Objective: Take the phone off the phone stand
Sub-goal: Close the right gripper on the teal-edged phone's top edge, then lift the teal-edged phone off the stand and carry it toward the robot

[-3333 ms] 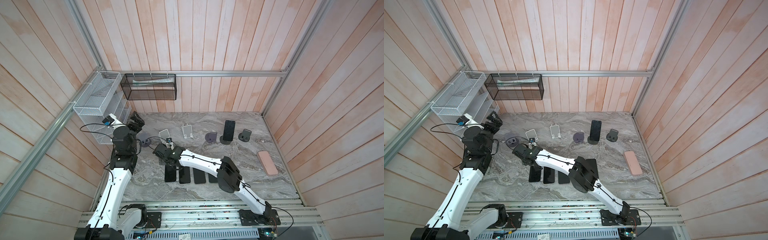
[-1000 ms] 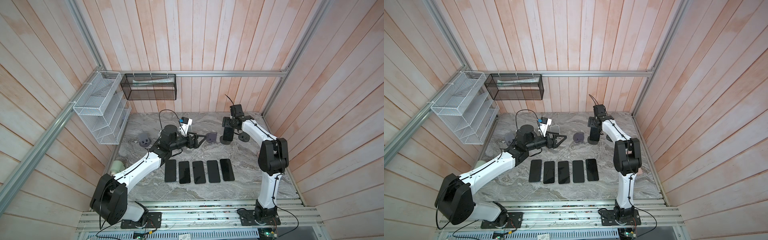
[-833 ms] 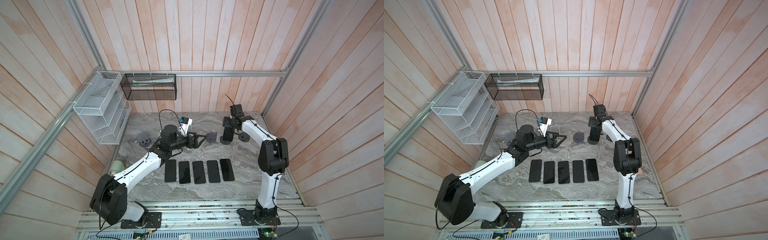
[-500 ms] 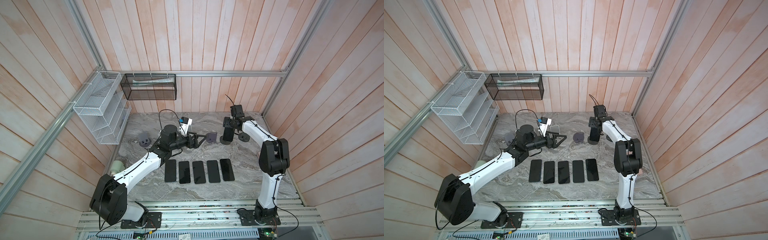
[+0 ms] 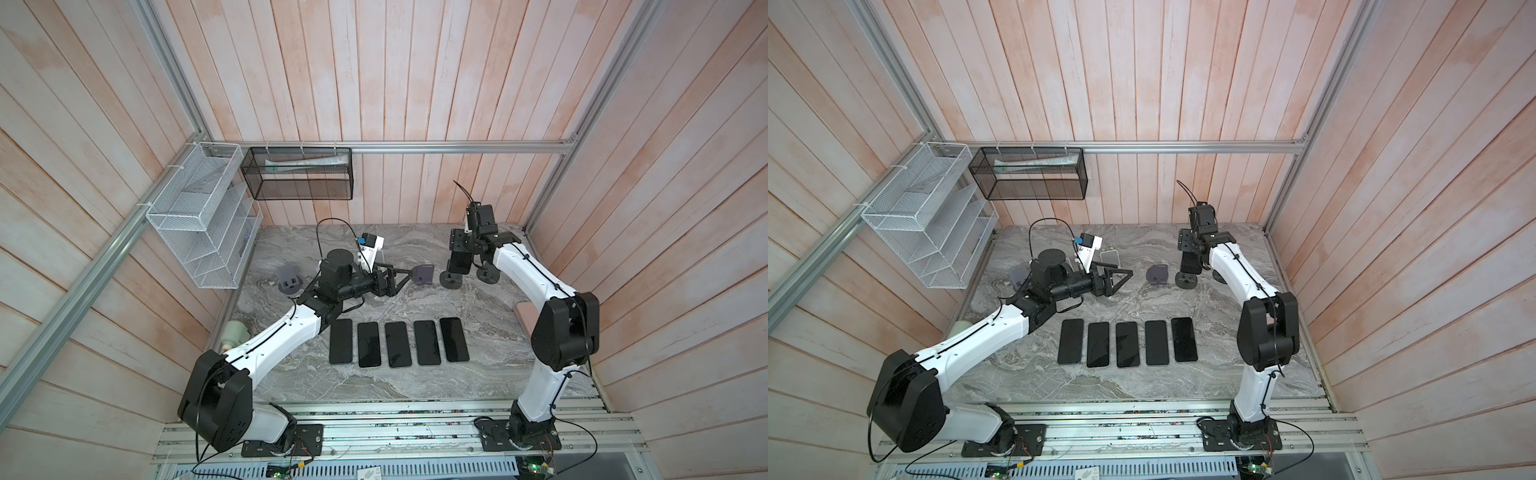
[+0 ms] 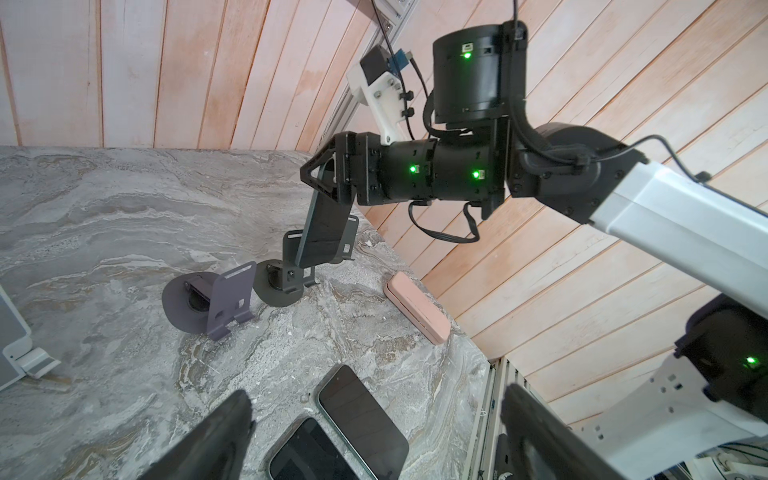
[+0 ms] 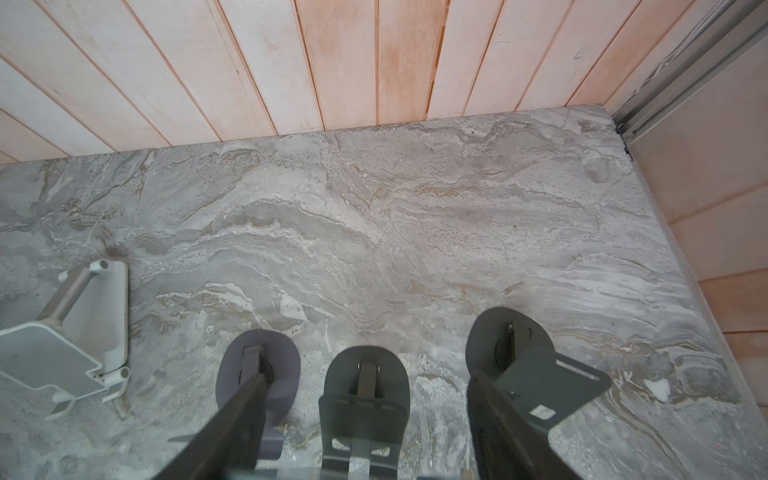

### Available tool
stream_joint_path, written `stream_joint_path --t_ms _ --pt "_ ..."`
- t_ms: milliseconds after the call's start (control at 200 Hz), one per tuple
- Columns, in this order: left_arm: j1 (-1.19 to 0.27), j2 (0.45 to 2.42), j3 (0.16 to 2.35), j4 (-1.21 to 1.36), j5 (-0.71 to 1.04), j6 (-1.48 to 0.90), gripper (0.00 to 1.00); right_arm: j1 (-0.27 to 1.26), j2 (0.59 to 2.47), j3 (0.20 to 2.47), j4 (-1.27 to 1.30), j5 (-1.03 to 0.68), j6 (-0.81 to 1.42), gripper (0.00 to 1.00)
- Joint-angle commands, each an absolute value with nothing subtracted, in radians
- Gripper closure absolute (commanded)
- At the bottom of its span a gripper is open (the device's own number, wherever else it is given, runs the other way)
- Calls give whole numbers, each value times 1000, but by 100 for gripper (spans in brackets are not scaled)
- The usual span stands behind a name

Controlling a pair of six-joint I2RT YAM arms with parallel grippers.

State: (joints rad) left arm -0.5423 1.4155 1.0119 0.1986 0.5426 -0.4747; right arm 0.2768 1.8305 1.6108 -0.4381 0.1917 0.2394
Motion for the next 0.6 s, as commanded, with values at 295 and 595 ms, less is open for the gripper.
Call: stream_joint_path --t_ms 295,595 --pt "-538 1393 1019 211 548 -463 5 279 1774 1576 -432 214 189 35" --pt "-538 1387 1021 215 557 -472 5 279 1571 1355 -425 255 164 35"
